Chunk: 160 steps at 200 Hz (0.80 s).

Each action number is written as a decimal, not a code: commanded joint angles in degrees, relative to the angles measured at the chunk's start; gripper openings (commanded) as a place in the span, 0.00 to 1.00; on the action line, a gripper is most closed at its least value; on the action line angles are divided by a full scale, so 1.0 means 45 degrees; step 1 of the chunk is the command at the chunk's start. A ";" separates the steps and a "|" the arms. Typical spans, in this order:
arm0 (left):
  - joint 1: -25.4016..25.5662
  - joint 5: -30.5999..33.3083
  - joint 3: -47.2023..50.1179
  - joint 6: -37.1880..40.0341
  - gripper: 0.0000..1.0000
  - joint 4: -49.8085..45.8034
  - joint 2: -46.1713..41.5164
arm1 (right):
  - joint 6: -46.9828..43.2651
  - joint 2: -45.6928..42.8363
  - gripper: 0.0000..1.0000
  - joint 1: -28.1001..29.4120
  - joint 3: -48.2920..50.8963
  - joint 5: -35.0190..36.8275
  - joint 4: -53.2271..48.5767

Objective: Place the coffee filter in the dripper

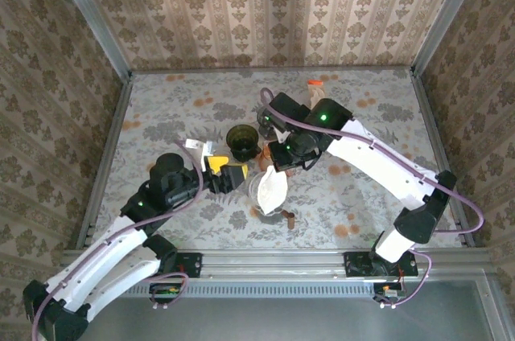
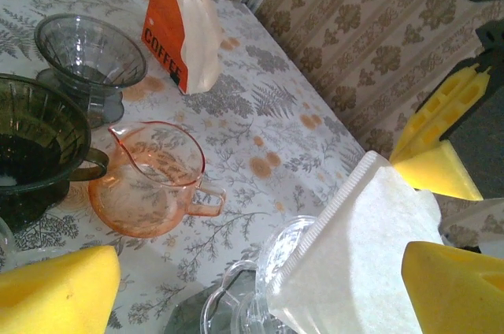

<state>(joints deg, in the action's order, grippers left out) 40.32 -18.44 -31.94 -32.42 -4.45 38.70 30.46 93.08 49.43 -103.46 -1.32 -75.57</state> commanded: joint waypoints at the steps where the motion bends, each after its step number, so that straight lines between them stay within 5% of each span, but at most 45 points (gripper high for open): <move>1: 0.0498 0.0410 -0.0588 0.0734 0.90 -0.0496 0.0162 | 0.0321 0.0321 0.00 0.0192 -0.0221 0.0797 -0.0419; 61: 0.1663 0.0713 -0.0596 0.1096 0.80 -0.0378 0.0538 | 0.0321 0.0622 0.00 0.0417 -0.0017 0.1360 0.0066; 160: 0.2422 0.0580 -0.0577 0.1280 0.84 0.0558 0.0658 | 0.0290 0.0720 0.00 0.0500 0.0120 0.1507 0.0460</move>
<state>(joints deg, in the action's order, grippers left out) 50.54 -15.59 -33.41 -28.60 -2.70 41.30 30.72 95.74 51.29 -103.39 4.21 -73.56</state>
